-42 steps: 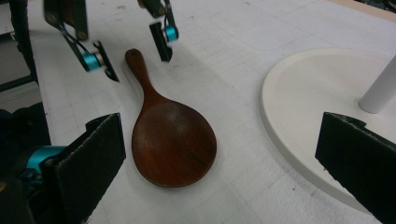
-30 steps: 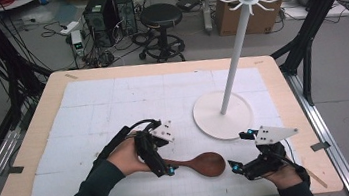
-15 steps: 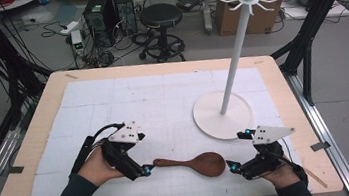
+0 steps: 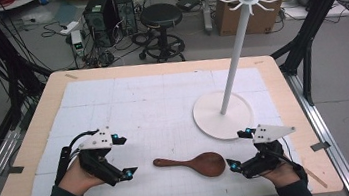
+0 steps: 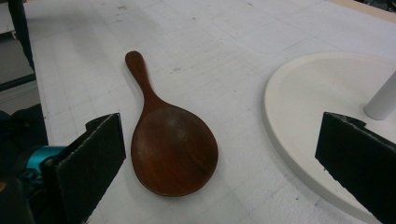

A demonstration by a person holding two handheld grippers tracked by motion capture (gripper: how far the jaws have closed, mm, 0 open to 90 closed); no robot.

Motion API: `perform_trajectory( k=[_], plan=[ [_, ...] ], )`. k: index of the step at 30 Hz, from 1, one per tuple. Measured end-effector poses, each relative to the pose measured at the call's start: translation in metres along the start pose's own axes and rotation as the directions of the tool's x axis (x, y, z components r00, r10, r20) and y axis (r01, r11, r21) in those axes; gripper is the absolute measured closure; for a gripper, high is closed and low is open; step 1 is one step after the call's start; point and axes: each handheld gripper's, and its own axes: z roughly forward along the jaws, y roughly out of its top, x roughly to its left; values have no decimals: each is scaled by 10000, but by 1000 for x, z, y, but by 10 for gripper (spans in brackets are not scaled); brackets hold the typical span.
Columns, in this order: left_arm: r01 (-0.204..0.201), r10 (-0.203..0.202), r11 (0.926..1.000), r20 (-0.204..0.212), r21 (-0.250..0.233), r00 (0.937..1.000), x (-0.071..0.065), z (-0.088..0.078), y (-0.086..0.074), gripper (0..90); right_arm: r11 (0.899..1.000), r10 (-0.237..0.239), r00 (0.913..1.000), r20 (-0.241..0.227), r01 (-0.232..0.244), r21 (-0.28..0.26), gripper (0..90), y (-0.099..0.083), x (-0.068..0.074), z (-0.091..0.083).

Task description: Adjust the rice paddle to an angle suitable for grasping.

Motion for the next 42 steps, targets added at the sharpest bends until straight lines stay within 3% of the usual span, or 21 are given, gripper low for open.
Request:
perform_trajectory(
  k=[9, 16, 32, 42],
  plan=[
    [369, -381, 9977, -190, -576, 9991, 2, -16, -21, 17, 9999, 81, 9999, -71, -82, -138, 3, 1, -2, -3],
    [628, -660, 9917, -255, -1122, 9975, 2, -24, -36, 16, 9996, 128, 9997, -209, -133, -247, 3, 3, -1, -4],
    [655, -664, 9935, -63, -935, 9978, 3, -20, -43, 16, 9995, -297, 9972, -691, 289, -133, 3, 6, 4, 4],
    [763, -782, 9924, -160, -962, 9968, 3, -22, -46, 17, 9992, -385, 9960, -812, 378, -100, 3, 8, 0, 3]
  ],
)
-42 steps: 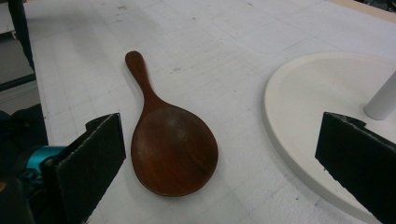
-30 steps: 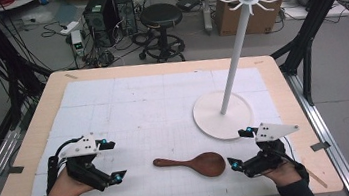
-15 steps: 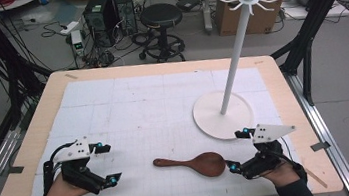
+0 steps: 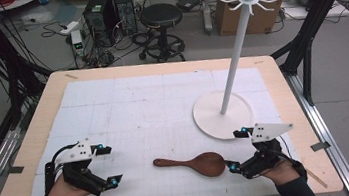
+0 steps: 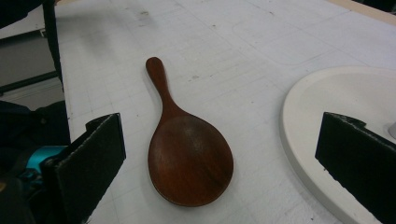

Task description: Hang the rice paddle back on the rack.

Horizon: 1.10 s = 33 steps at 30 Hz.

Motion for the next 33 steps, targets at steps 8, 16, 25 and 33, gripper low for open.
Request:
perform_trajectory(
  k=[8, 16, 25, 33],
  plan=[
    [-17, 19, 9999, -83, 132, 10000, 1, -3, 0, 17, 9996, -149, 9999, -41, 150, 248, 3, -1, -2, 1],
    [79, -78, 10000, -345, 19, 9994, 4, -7, -1, 17, 9957, -578, 9977, -345, 601, 706, 3, 5, -2, -2],
    [61, -61, 10000, -306, -9, 9995, 4, -7, -1, 17, 9832, -1116, 9913, -694, 1203, 1373, 3, 22, -2, 6],
    [34, -33, 10000, -220, 40, 9998, 3, -6, -2, 16, 9677, -1476, 9827, -1119, 1669, 1892, 4, 34, -2, 17]
  ],
)
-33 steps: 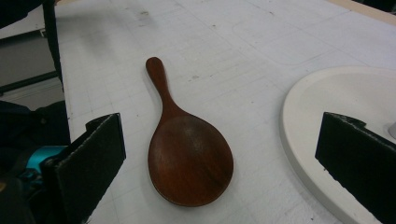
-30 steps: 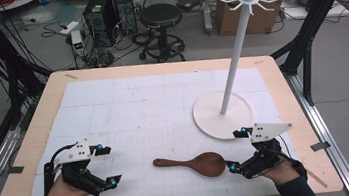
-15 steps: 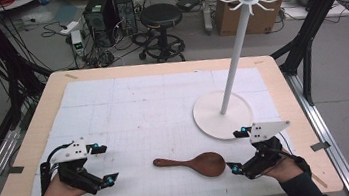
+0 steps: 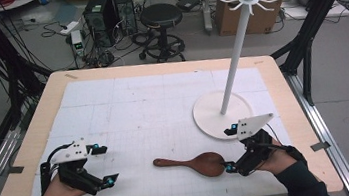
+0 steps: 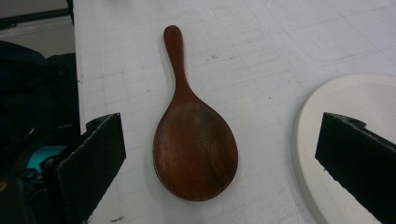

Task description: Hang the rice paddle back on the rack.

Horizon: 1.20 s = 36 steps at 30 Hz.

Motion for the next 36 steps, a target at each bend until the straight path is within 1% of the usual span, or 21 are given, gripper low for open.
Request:
perform_trajectory(
  k=[1, 4, 7, 9, 11, 12, 14, 16, 19, 20, 23, 27, 28, 29, 30, 31, 32, 33, 35, 36],
  plan=[
    [-14, 14, 10000, 0, 21, 10000, 0, 0, 0, 17, 9999, -131, 9999, -31, 132, 87, 4, 1, -1, 2],
    [-83, 83, 9999, -10, 83, 10000, 1, 0, 0, 17, 9989, -299, 9989, -353, 312, 358, 4, 6, 0, 6],
    [-78, 78, 9999, -12, 63, 10000, 1, 0, 0, 17, 9966, -428, 9978, -507, 462, 686, 4, 11, 1, 9],
    [-25, 26, 10000, -39, 24, 10000, 0, 0, 0, 17, 9950, -518, 9971, -554, 562, 823, 4, 14, 1, 12],
    [-78, 78, 10000, -13, 54, 10000, 1, 0, 0, 17, 9929, -561, 9970, -539, 614, 1019, 4, 17, 1, 14],
    [-39, 39, 10000, 3, 28, 10000, 0, 0, 0, 16, 9925, -583, 9965, -597, 643, 1043, 4, 18, 0, 17],
    [-29, 29, 10000, 23, 24, 10000, 0, 0, 0, 17, 9892, -646, 9952, -733, 735, 1266, 4, 20, 0, 20],
    [-96, 96, 9999, 27, 83, 10000, 1, 0, 0, 17, 9851, -693, 9933, -929, 828, 1506, 4, 23, 1, 23],
    [-72, 71, 9999, 25, 71, 10000, 1, 0, 0, 17, 9766, -752, 9875, -1388, 1010, 1896, 4, 26, 0, 27],
    [-61, 61, 10000, 23, 70, 10000, 0, 0, 0, 16, 9739, -660, 9850, -1595, 984, 2044, 4, 26, 1, 28],
    [-34, 34, 10000, -13, 27, 10000, 0, -1, 0, 16, 9685, -706, 9796, -1879, 1124, 2222, 4, 28, 0, 31],
    [-47, 47, 10000, 1, 34, 10000, 1, -1, 0, 17, 9587, -722, 9767, -2023, 1239, 2560, 4, 33, 1, 33],
    [-50, 50, 10000, 4, 37, 10000, 1, -1, 0, 17, 9571, -813, 9756, -2039, 1335, 2571, 4, 34, 1, 34],
    [-52, 52, 10000, 5, 39, 10000, 1, -1, 0, 17, 9528, -812, 9742, -2105, 1379, 2704, 4, 36, 1, 35],
    [-47, 47, 10000, 8, 41, 10000, 1, -1, 0, 16, 9510, -818, 9736, -2129, 1402, 2758, 4, 38, 2, 36],
    [-22, 22, 10000, 9, 29, 10000, 1, -1, 0, 17, 9461, -944, 9720, -2150, 1549, 2846, 4, 40, 2, 37],
    [-10, 10, 10000, 8, 37, 10000, 1, -1, 0, 17, 9440, -953, 9715, -2172, 1574, 2899, 4, 41, 2, 39],
    [-18, 18, 10000, 23, 46, 10000, 0, -1, 0, 16, 9397, -1001, 9705, -2196, 1647, 2998, 4, 43, 3, 41],
    [-76, 76, 9999, 42, 78, 10000, 0, -1, 1, 17, 9311, -983, 9711, -2174, 1669, 3243, 4, 46, 4, 43],
    [-89, 88, 9999, 63, 74, 9999, 0, 0, 1, 17, 9285, -1004, 9710, -2172, 1699, 3302, 4, 48, 4, 45]
  ],
)
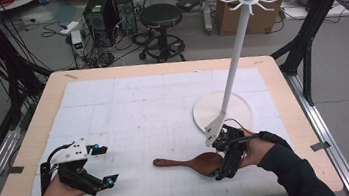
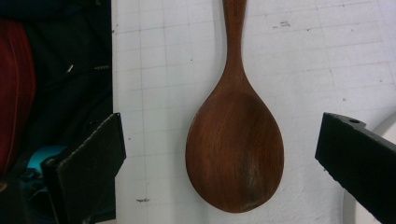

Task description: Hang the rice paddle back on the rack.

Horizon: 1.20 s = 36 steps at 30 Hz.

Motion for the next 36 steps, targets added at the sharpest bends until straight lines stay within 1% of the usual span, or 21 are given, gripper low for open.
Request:
perform_trajectory(
  k=[3, 7, 9, 12, 13, 15, 16, 18, 21, 22, 25, 28, 30, 31, 36],
  plan=[
    [-35, 35, 10000, -24, 26, 10000, -1, 0, 1, 16, 9998, -50, 10000, -27, 50, 177, 4, 6, 0, 4],
    [-40, 40, 10000, -72, 84, 10000, -1, 1, 0, 16, 9981, -111, 9999, 10, 111, 601, 4, 14, 0, 13],
    [-58, 59, 9999, -85, 110, 9999, -2, 1, 0, 17, 9957, -75, 10000, 48, 70, 925, 4, 17, 1, 17],
    [-75, 76, 9999, -42, 111, 10000, -2, 1, 0, 16, 9929, -215, 9997, 110, 201, 1170, 4, 22, 1, 22],
    [-82, 82, 9999, -41, 102, 10000, -3, 2, 1, 17, 9928, -203, 9997, 138, 185, 1183, 4, 23, 1, 23],
    [-119, 120, 9998, -45, 127, 9999, -3, 2, 1, 17, 9900, -151, 9998, 150, 128, 1407, 4, 27, 2, 26],
    [-101, 102, 9999, -56, 115, 9999, -3, 2, 1, 17, 9891, -229, 9996, 185, 200, 1461, 5, 29, 1, 29],
    [-116, 117, 9998, -49, 131, 9999, -3, 1, 1, 17, 9859, -188, 9996, 232, 147, 1667, 4, 33, 2, 32],
    [-108, 108, 9999, -63, 71, 9999, -3, 1, 1, 17, 9819, -317, 9989, 335, 248, 1880, 4, 38, 1, 37],
    [-108, 108, 9999, -67, 67, 9999, -3, 1, 1, 17, 9789, -239, 9991, 361, 161, 2037, 5, 41, 2, 39],
    [-124, 125, 9999, -70, 69, 9999, -3, 1, 2, 17, 9754, -281, 9990, 336, 201, 2193, 5, 46, 1, 44],
    [-121, 121, 9999, -74, 60, 9999, -4, 0, 1, 17, 9696, -297, 9990, 322, 210, 2439, 5, 52, 1, 49],
    [-131, 131, 9999, -71, 69, 9999, -4, 0, 1, 17, 9619, -307, 9986, 437, 176, 2727, 5, 56, 0, 54],
    [-144, 144, 9999, -68, 80, 9999, -4, 0, 1, 17, 9591, -254, 9989, 402, 130, 2829, 5, 58, 0, 56],
    [-151, 152, 9999, -60, 79, 9999, -4, 0, 1, 17, 9499, -267, 9988, 407, 126, 3123, 16, 66, -1, 66]
  ],
)
